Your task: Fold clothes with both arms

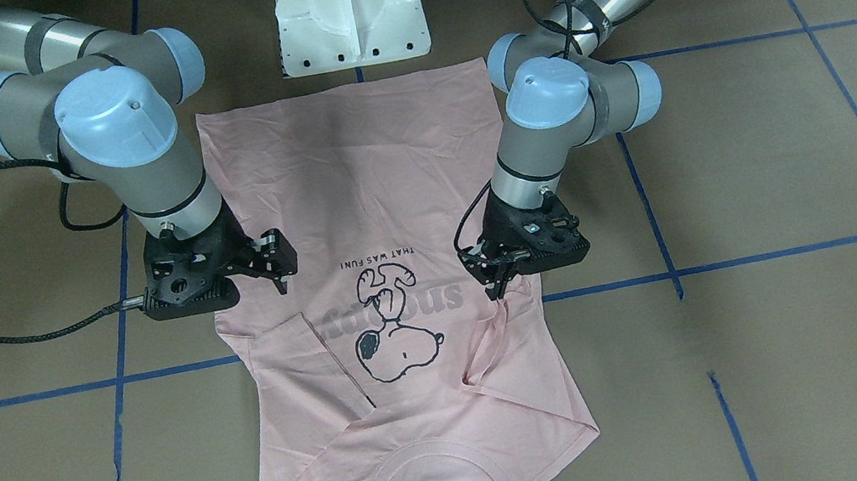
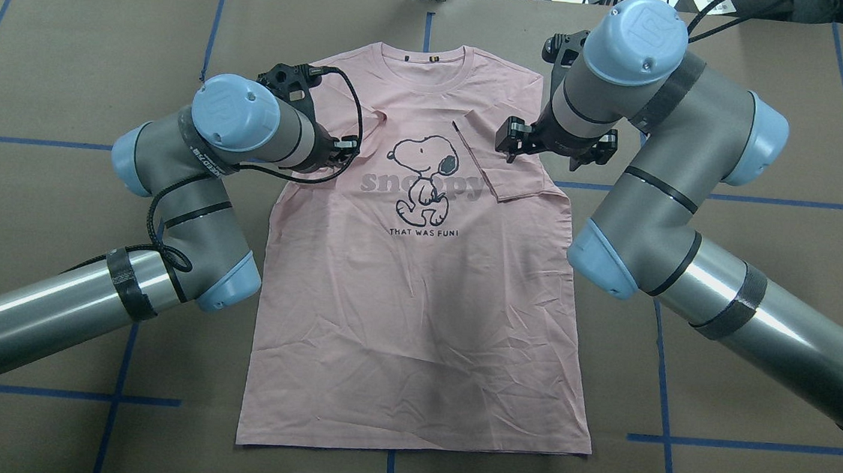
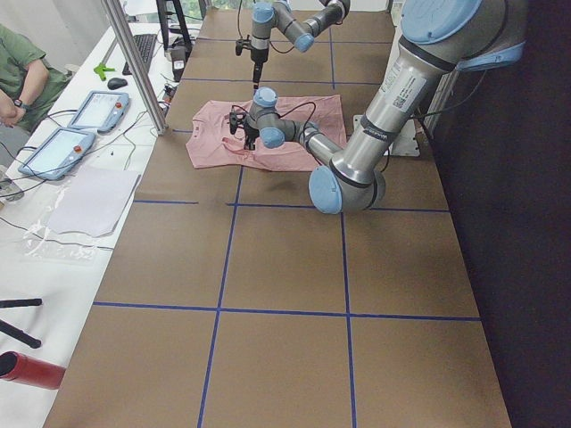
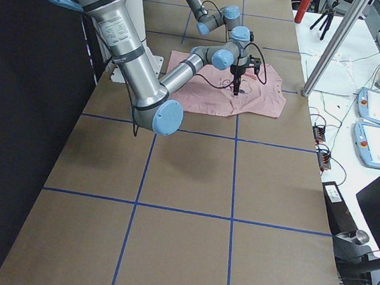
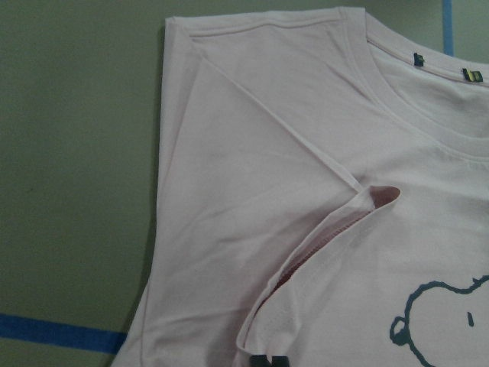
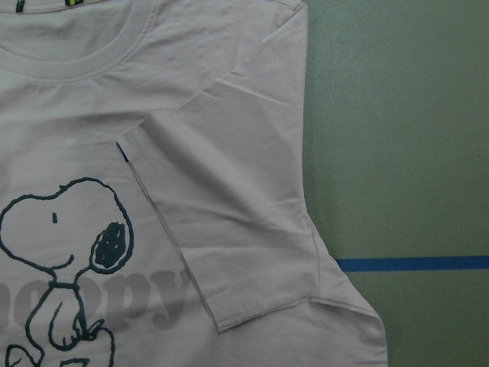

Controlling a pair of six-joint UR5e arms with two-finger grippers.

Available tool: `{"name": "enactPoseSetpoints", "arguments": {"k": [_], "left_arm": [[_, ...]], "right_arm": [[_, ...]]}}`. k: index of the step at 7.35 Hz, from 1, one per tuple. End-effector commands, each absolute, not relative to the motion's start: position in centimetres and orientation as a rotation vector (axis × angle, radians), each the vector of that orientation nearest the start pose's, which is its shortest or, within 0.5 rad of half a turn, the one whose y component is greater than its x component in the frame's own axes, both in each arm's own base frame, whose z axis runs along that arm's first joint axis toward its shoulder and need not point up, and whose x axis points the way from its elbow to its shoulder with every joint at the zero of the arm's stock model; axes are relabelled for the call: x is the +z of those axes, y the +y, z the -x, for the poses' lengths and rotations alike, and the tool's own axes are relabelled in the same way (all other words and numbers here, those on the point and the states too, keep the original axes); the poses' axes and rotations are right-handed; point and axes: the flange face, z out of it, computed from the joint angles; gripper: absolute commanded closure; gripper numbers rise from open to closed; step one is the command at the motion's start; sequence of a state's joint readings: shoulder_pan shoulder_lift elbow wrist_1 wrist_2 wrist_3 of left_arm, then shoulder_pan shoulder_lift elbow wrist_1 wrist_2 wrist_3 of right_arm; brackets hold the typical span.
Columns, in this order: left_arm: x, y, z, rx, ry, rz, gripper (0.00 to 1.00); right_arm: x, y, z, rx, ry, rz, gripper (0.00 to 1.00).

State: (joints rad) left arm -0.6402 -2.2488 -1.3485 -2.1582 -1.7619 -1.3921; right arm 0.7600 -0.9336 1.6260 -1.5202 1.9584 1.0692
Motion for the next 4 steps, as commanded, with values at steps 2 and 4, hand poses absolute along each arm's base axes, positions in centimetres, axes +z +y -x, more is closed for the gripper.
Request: {"name": "enactPoseSetpoints", "arguments": {"k": [2,4], "left_arm": [[26.6,-52.6,-53.0,-0.297,1.067,-0.272,0.00],[26.1,-48.6,-51.1,-0.259,1.106,-0.268,0.00]], "right_arm": [[25.7,-54.5,43.5,0.100,-0.806,-0.130,0.00],[25.5,-54.3,43.3,0.109,-0.812,-0.130,0.00]]}}
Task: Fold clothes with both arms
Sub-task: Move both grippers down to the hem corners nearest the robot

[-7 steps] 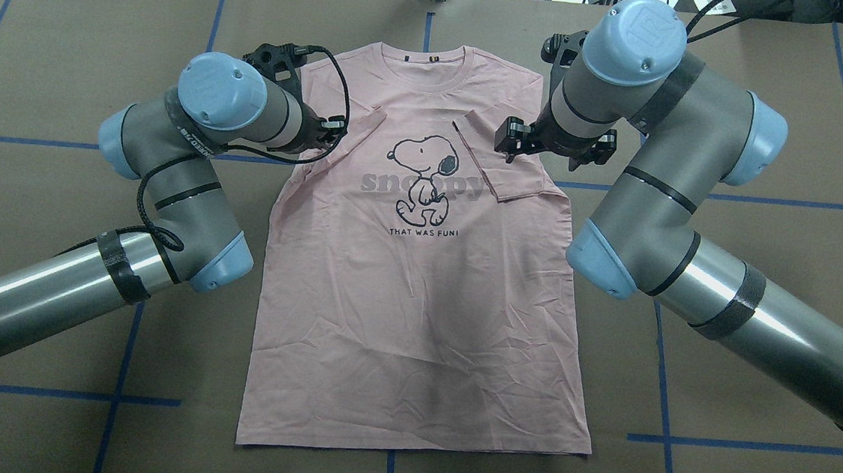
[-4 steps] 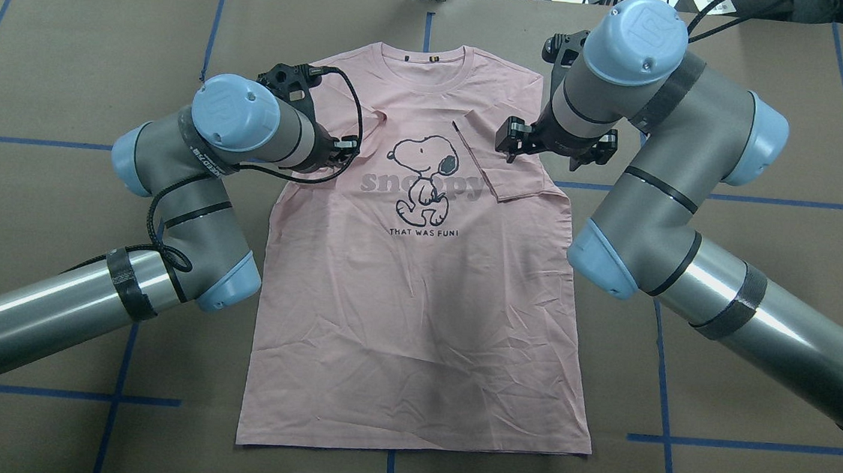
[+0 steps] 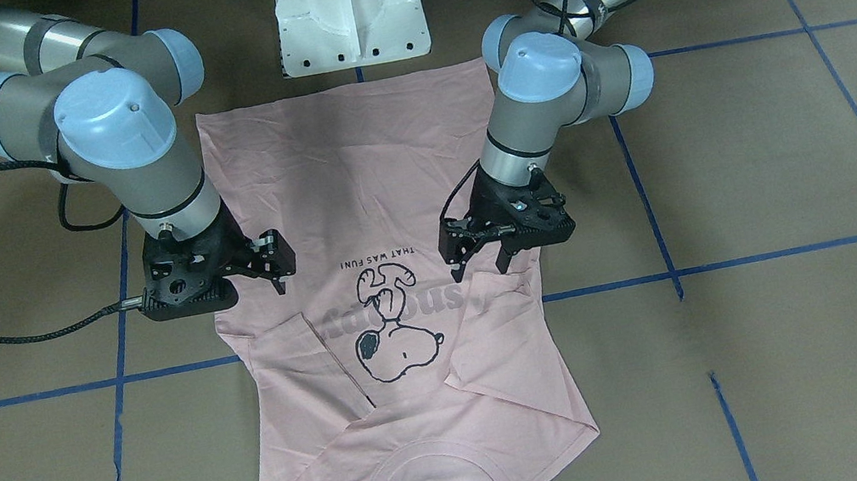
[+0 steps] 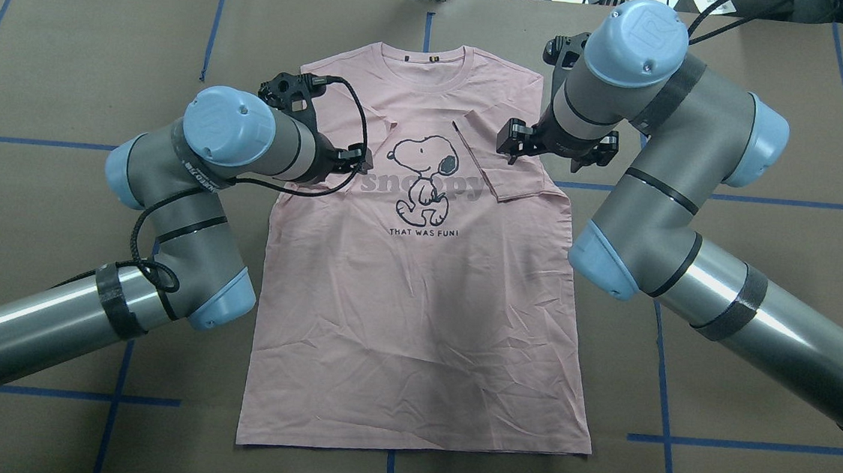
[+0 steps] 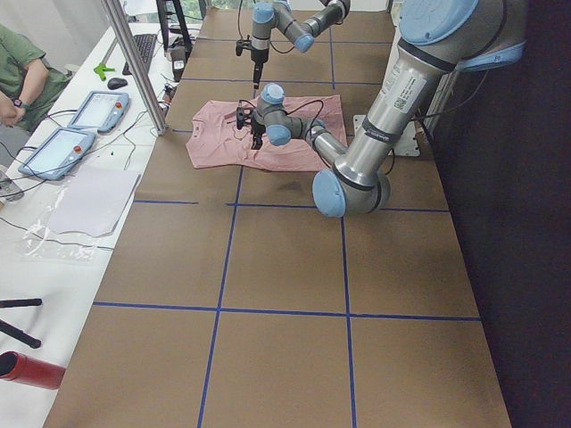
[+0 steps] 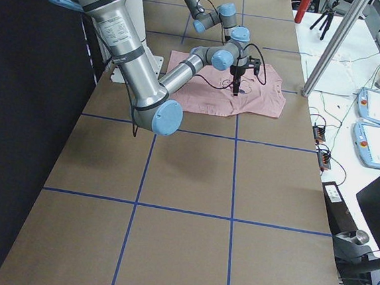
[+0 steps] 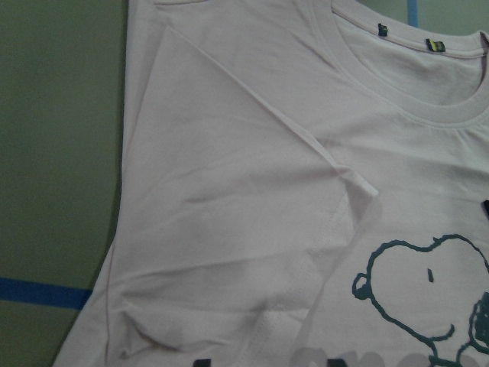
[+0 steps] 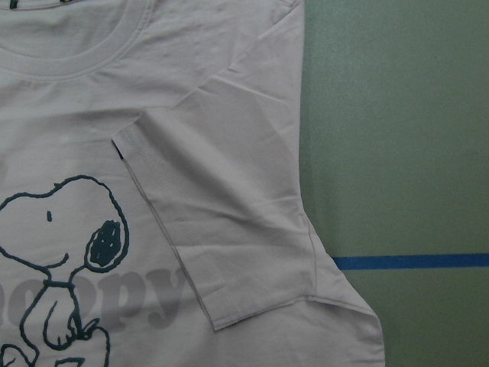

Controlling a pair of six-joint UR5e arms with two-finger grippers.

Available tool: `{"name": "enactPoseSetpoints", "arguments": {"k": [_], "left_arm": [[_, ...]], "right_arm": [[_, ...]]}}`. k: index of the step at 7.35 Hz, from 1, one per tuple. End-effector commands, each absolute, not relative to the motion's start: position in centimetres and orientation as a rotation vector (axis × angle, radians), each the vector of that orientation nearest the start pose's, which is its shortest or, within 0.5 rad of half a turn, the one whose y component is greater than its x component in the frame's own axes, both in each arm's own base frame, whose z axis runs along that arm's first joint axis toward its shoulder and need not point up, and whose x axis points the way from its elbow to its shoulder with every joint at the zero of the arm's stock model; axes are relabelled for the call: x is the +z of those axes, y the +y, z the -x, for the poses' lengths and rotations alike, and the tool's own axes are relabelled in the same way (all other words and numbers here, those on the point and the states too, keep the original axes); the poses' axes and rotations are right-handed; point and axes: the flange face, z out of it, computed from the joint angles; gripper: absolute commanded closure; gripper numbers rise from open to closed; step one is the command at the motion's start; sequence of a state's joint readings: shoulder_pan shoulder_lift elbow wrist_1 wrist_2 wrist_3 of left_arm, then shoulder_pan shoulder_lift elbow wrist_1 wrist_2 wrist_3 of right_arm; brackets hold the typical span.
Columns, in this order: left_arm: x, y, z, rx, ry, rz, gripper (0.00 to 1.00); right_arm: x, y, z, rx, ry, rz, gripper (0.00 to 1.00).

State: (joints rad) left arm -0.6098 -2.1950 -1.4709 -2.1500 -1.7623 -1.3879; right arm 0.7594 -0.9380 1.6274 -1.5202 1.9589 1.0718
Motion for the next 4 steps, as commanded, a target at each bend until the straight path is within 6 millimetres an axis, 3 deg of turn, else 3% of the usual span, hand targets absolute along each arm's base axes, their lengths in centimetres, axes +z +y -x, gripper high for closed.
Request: {"name": "enactPoseSetpoints", "arguments": {"k": [1,2,3,4], "left_arm": [[26.0,-46.7,-50.1,-0.252,1.075,-0.245,0.00],[26.0,-44.5,-49.9,-0.237,1.040,-0.217,0.00],[27.4,-42.6,-48.2,-0.229,1.033,-0.212,0.00],[28.6,-40.3,-45.0,-0.222,1.040,-0.211,0.00]], "right_arm": [[26.0,-51.3,42.6,0.163,-0.838,-0.097,0.00],[26.4,-46.3,42.9,0.173,-0.859,-0.079,0.00],[26.9,-40.3,43.8,0.186,-0.854,-0.109,0.00],[28.2,-34.5,44.1,0.226,-0.862,-0.087,0.00]]}}
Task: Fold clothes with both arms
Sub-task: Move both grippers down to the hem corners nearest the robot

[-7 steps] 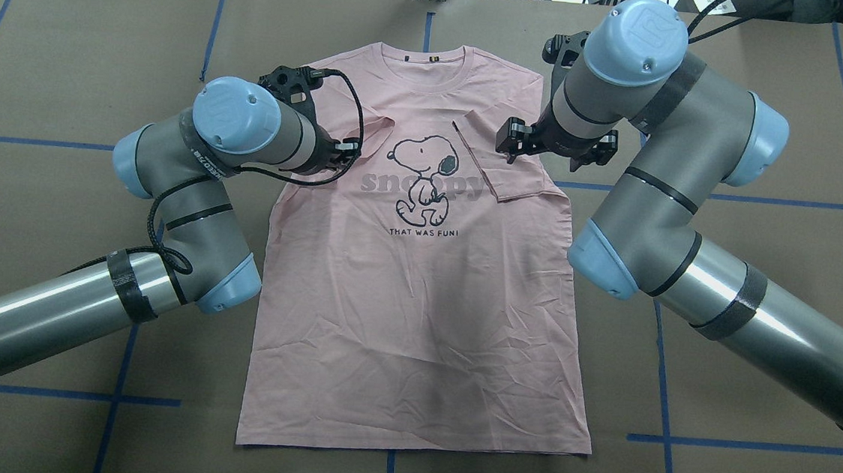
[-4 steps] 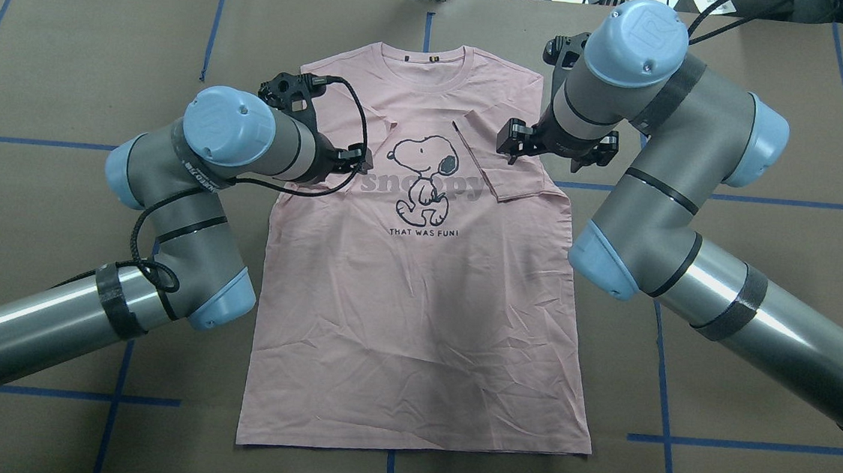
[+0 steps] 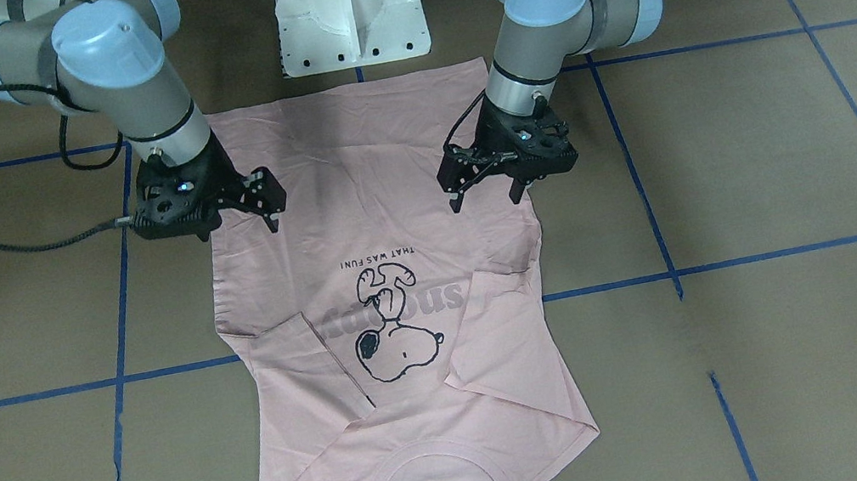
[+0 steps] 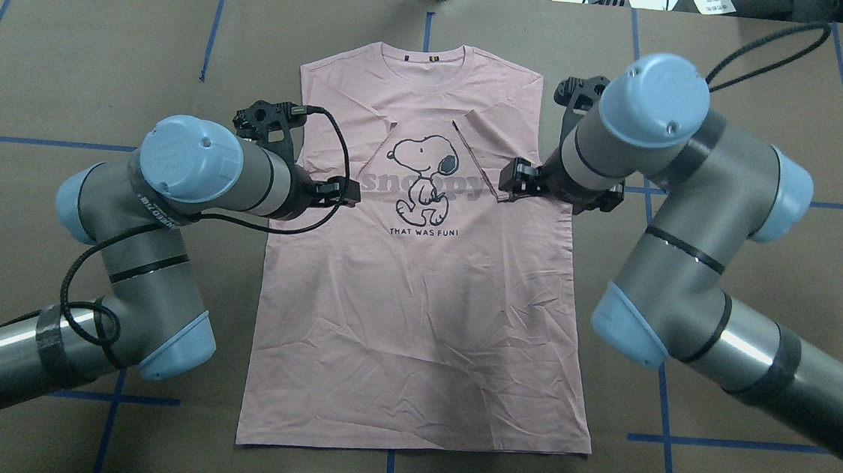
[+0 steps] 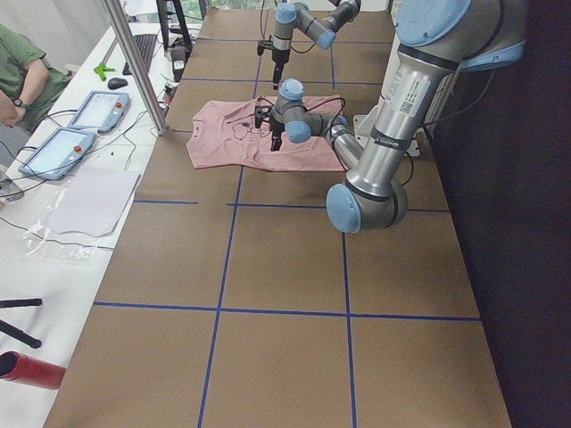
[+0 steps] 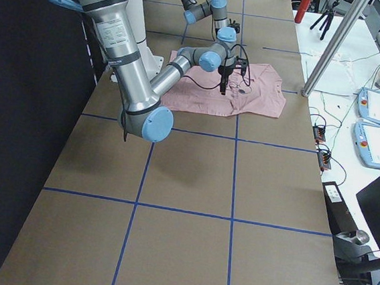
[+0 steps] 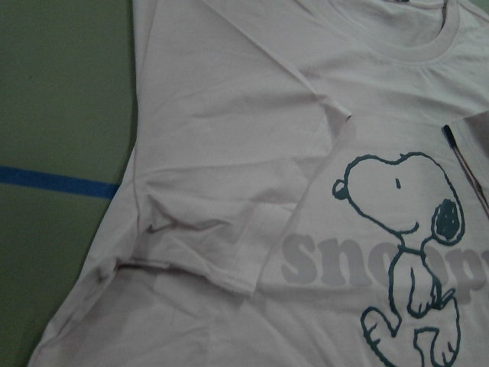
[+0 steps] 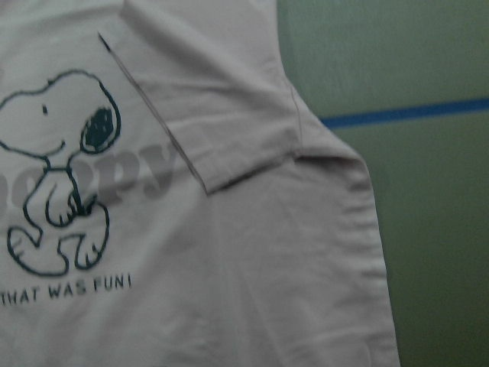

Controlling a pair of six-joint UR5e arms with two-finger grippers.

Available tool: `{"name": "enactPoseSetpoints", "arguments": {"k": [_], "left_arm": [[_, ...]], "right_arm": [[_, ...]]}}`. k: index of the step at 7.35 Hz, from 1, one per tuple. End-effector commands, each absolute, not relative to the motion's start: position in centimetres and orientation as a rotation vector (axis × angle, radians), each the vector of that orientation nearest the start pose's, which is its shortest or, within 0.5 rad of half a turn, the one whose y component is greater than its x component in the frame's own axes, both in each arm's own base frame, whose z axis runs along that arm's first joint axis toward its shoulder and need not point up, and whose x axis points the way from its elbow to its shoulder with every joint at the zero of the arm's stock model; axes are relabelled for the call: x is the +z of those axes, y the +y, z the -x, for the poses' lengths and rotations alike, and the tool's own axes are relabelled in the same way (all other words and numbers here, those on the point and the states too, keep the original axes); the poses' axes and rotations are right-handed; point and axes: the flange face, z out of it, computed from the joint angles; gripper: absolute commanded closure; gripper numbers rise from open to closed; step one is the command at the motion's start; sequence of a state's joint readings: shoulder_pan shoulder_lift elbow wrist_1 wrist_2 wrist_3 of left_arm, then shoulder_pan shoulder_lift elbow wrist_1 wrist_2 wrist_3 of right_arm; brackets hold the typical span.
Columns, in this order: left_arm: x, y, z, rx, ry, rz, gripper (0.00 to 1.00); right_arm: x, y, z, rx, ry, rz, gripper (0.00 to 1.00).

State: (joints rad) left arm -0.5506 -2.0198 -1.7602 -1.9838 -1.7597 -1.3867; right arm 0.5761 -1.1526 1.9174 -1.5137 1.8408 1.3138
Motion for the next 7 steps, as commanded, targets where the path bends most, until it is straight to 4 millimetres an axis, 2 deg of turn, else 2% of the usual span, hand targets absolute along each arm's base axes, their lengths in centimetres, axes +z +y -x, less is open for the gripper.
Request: {"name": "enactPoseSetpoints", "arguments": {"k": [1,2,3,4,6,7], "left_arm": [[30.0,-38.9,-42.7,-0.203,1.027,-0.221,0.00],[30.1,-38.6,-42.1,-0.195,1.026,-0.225,0.00],[29.7,-38.6,-42.0,-0.195,1.035,-0.228,0.00],[29.1,-38.3,-41.8,-0.197,1.051,-0.222,0.00],[29.4,-38.2,-41.7,-0.197,1.044,-0.218,0.00],[29.3,-38.3,-41.7,-0.198,1.046,-0.218,0.00]], "right_arm": [[29.4,-29.4,44.5,0.250,-0.875,-0.093,0.00],[31.7,-25.6,45.5,0.248,-0.827,-0.134,0.00],[34.0,-22.6,46.2,0.248,-0.810,-0.122,0.00],[36.9,-19.3,46.8,0.276,-0.870,-0.121,0.00],[37.9,-18.9,46.2,0.272,-0.874,-0.123,0.00],[39.2,-18.7,45.8,0.266,-0.840,-0.122,0.00]]}}
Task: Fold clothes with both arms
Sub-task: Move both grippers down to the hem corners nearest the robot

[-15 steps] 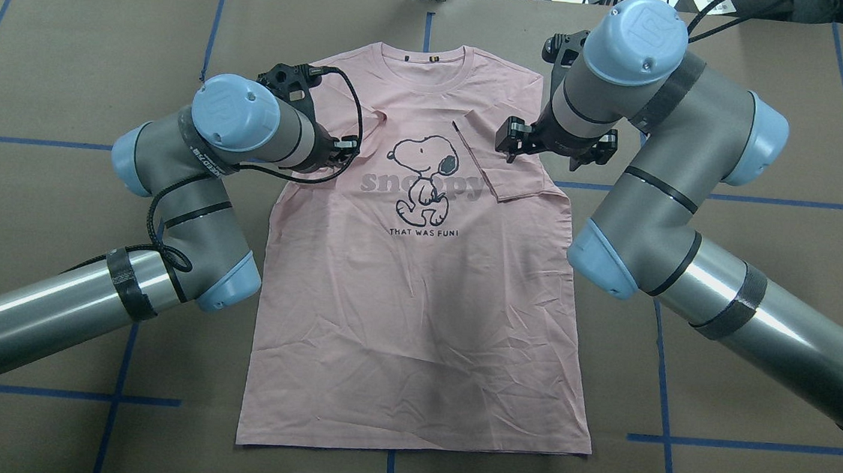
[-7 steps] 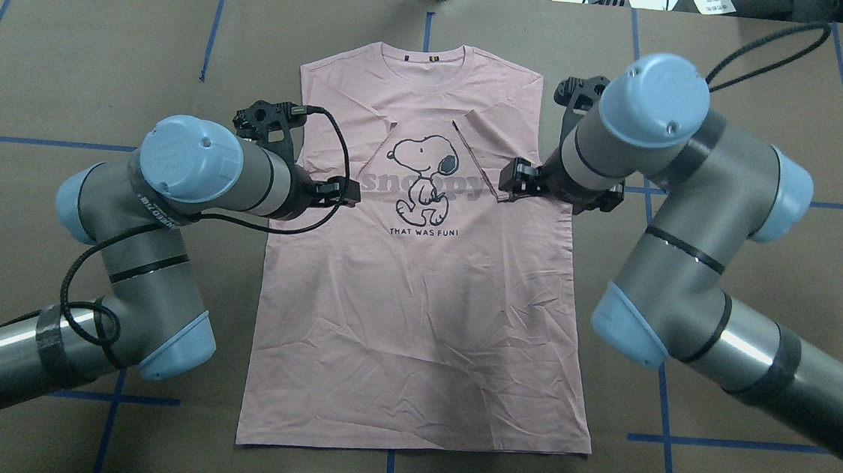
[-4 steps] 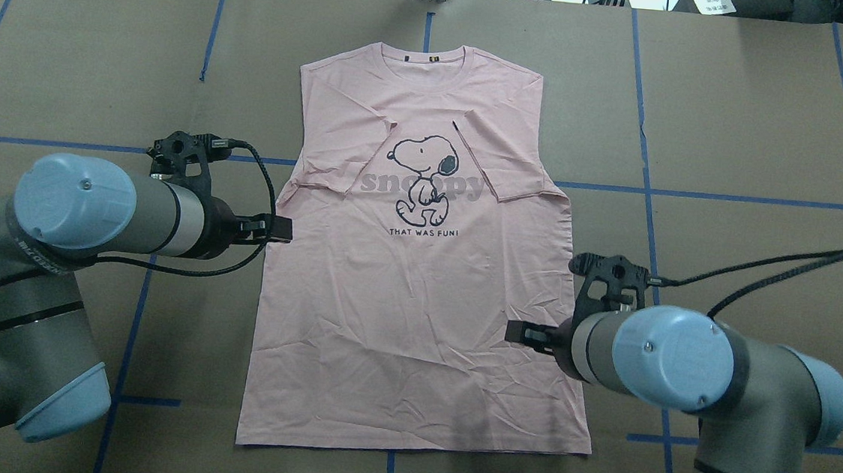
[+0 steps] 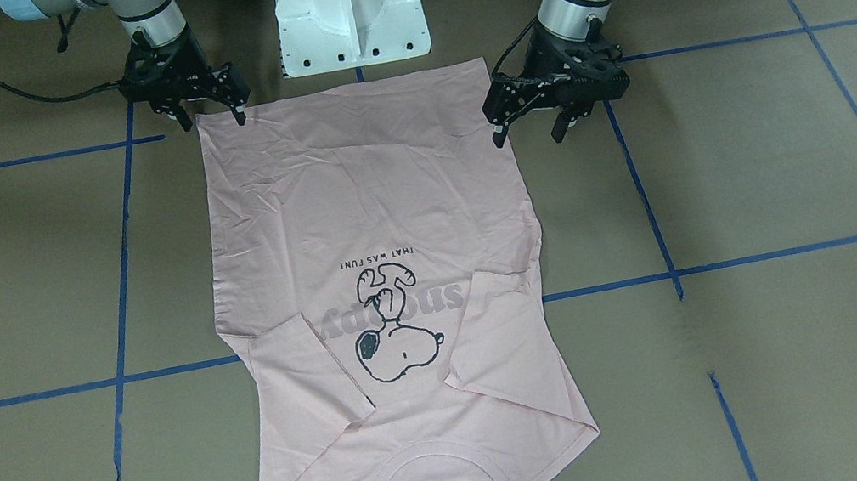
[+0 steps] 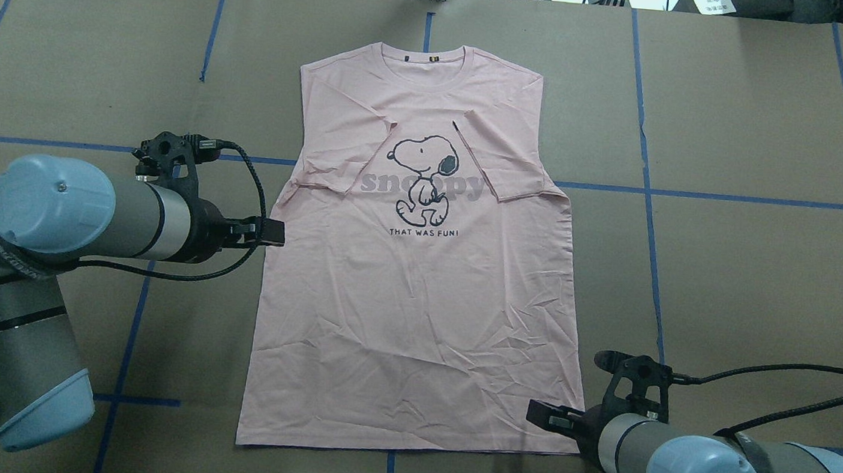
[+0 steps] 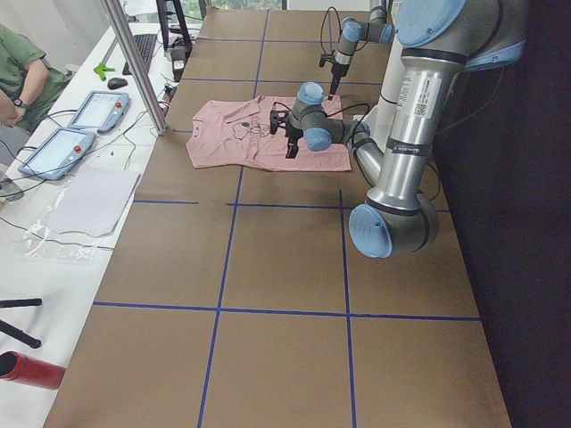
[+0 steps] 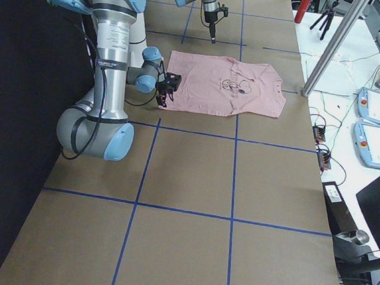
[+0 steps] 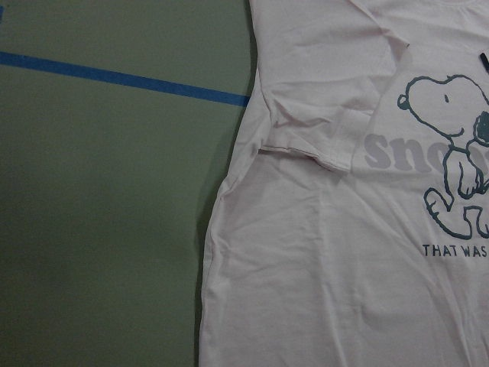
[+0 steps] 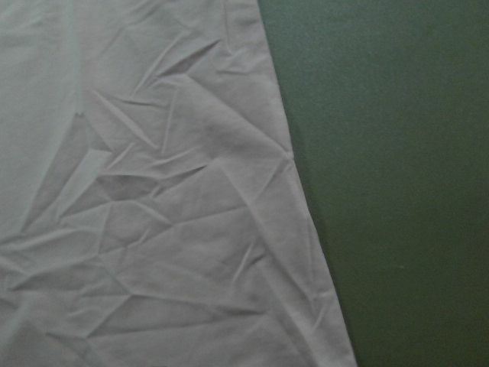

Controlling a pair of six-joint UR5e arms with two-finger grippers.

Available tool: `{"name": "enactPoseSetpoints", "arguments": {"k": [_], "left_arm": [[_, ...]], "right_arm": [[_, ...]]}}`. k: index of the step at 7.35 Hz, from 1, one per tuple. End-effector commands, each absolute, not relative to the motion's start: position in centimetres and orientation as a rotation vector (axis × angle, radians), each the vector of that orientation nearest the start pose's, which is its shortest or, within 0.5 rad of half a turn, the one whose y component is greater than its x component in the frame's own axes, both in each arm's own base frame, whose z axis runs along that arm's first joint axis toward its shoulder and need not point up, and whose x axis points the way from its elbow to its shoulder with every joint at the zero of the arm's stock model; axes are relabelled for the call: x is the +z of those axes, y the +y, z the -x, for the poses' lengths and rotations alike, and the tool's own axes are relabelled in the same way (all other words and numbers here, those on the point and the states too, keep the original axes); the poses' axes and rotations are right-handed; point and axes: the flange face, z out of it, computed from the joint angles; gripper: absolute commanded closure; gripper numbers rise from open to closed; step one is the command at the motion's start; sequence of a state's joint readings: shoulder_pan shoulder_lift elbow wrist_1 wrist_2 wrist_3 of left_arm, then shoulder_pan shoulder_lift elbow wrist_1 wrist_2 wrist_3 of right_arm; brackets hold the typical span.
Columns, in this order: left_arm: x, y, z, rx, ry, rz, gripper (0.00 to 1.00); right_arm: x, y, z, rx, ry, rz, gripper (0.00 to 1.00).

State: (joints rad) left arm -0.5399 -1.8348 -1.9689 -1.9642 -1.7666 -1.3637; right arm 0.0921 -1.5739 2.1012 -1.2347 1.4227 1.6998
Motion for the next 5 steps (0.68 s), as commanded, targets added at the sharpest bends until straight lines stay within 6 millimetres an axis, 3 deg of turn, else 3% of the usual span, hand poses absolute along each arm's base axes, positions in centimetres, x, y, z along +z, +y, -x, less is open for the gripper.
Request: {"name": "enactPoseSetpoints", "arguments": {"k": [1,5], "left_arm": [[29.29,-38.24,-41.68,-0.198,1.046,-0.217,0.00],[29.35,-38.24,-41.66,-0.198,1.046,-0.218,0.00]], "right_arm": [[39.86,-18.46,45.54,0.258,-0.825,-0.110,0.00],[39.87,-17.66,45.99,0.235,-0.815,-0.080,0.04]]}}
